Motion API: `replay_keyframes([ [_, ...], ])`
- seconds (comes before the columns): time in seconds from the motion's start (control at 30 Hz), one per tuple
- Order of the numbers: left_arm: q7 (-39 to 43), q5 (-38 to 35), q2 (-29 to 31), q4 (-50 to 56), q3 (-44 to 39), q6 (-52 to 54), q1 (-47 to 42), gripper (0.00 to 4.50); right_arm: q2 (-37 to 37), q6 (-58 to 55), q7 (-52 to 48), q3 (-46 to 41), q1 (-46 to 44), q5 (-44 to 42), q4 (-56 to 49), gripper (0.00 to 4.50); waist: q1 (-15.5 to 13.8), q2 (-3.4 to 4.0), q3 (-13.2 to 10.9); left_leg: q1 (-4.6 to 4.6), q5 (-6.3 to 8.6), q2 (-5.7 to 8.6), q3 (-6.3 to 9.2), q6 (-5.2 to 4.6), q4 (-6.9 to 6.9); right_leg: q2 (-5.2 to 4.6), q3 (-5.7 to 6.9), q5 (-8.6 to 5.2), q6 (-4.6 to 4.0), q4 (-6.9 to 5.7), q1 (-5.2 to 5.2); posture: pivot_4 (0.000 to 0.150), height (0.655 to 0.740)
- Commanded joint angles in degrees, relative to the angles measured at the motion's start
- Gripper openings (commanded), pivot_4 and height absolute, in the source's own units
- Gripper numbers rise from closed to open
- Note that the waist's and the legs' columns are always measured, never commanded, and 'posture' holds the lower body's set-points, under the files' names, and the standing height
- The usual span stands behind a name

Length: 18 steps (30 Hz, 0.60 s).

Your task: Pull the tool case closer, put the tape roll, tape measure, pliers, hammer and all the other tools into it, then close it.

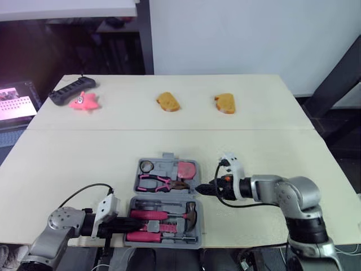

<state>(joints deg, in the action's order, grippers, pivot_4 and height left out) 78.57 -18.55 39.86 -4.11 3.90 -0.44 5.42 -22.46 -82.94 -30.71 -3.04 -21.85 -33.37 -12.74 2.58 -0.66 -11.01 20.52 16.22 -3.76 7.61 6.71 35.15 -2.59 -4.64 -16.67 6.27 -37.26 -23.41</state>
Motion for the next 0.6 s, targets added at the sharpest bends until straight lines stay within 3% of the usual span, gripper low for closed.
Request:
replay_keyframes([
  [0.03,-0.34,1.43,0.55,0.12,1.23,-0.58,-0.28,0.04,2.21,0.08,1.91,-1.31,-3.84,0.54,5.42,4.50,0.04,0.04,0.01,0.00,0.00,0.00,0.00,0.00,0.00,0.00,0.00,0.00,0.00,-0.01,0.00,0.150,0.7400],
  [0.6,0.59,3.17,1.68,-1.98,3.17,-2.13,-1.21,0.04,10.59,5.58,5.10,-5.91,-11.72,1.30,25.77,4.50,1.67,0.18,0.11,-0.13,0.00,0.00,0.00,-0.01,-0.03,0.01,0.00,0.10,0.19,-0.08,0.05,0.150,0.7400],
])
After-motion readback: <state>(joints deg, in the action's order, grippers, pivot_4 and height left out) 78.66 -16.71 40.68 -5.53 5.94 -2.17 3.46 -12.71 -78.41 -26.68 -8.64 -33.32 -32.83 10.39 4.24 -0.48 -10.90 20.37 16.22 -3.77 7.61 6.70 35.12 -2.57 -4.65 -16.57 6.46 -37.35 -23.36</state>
